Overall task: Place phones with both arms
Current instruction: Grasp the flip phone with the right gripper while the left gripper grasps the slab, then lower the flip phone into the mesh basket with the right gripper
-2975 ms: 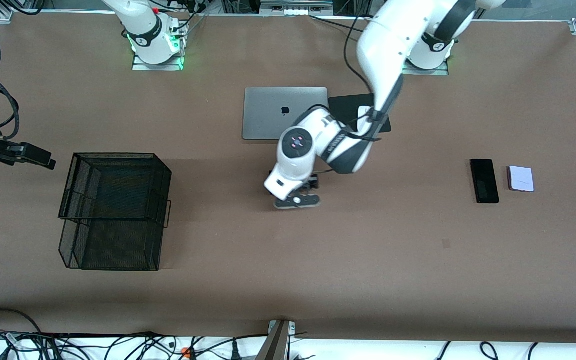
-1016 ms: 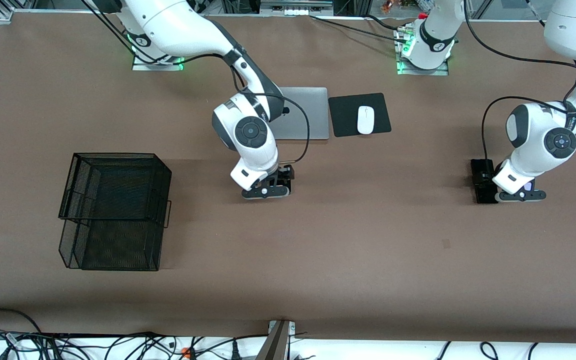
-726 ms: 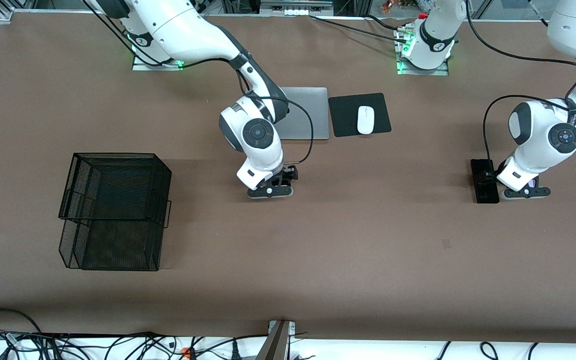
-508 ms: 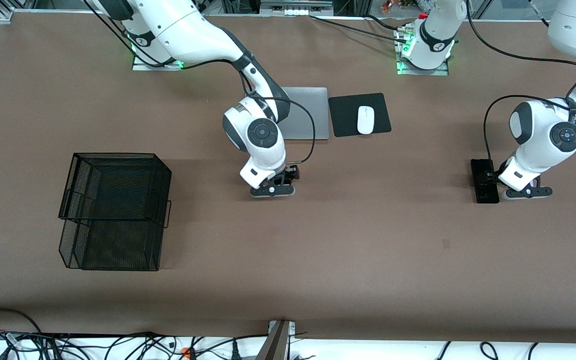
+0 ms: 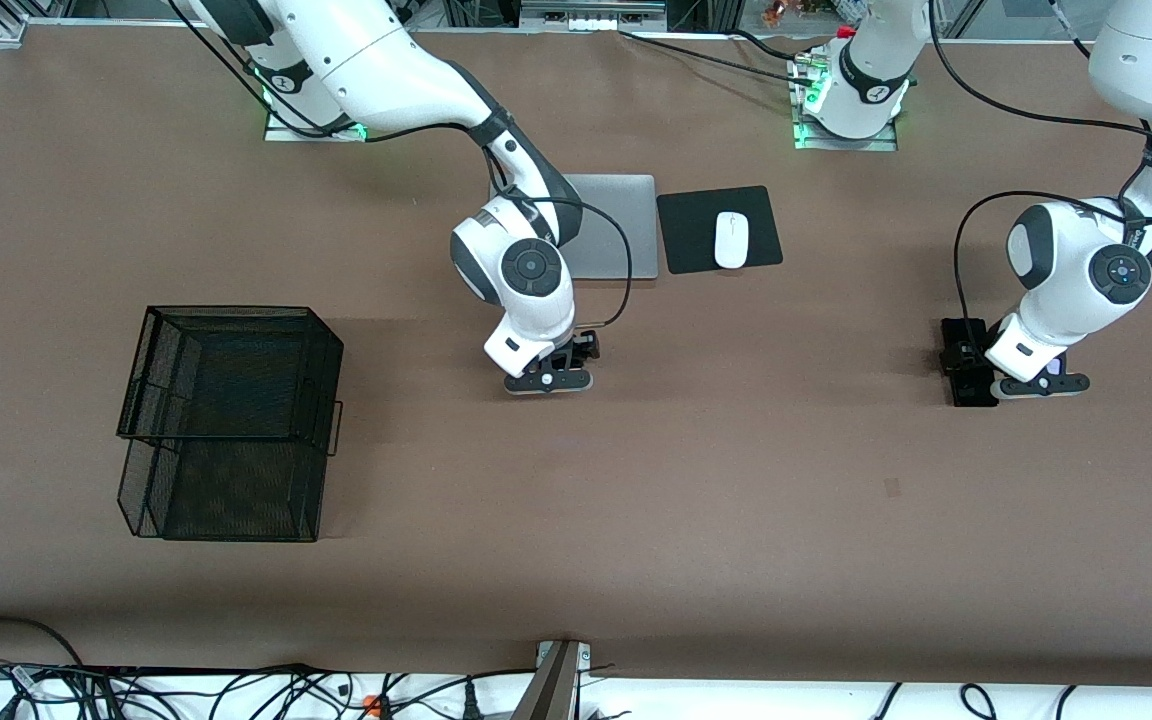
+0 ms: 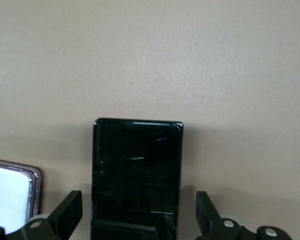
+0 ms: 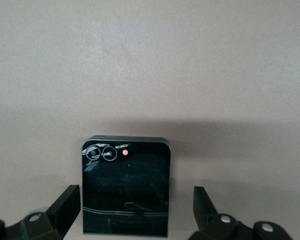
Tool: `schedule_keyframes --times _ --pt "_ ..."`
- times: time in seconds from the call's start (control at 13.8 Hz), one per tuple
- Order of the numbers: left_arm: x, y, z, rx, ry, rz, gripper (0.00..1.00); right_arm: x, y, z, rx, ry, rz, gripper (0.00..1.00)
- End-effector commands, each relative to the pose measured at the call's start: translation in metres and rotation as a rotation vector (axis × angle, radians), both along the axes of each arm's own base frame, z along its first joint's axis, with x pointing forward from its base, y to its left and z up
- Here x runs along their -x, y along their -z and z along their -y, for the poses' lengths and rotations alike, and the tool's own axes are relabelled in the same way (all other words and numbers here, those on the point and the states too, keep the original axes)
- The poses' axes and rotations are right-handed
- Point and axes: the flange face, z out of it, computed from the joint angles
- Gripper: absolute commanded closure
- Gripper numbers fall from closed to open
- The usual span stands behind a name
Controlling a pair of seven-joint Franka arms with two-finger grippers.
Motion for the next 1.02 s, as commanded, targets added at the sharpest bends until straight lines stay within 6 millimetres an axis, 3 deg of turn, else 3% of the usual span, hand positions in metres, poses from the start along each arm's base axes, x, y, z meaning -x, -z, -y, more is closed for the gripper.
schedule_keyframes --times 0.0,0.58,0.65,0.8,0.94 --pt "0.011 0.010 -0.002 0.021 0.007 0.004 0.00 0.002 0.005 -0.008 0.018 -0.001 0.026 0.00" --pt "0.018 0.034 -0.002 0.036 0.035 -0.029 0.00 0.007 0.013 -0.016 0.003 -0.017 0.043 0.00" --pt "0.018 0.036 -0.002 0.037 0.034 -0.027 0.05 0.007 0.016 -0.016 0.005 -0.017 0.044 0.00" --pt "0.017 0.039 -0.002 0.040 0.035 -0.027 0.48 0.007 0.017 -0.016 0.004 -0.020 0.046 0.00" --pt "0.016 0.038 -0.003 0.038 0.029 -0.026 0.79 0.008 0.017 -0.016 0.014 -0.035 0.056 0.00"
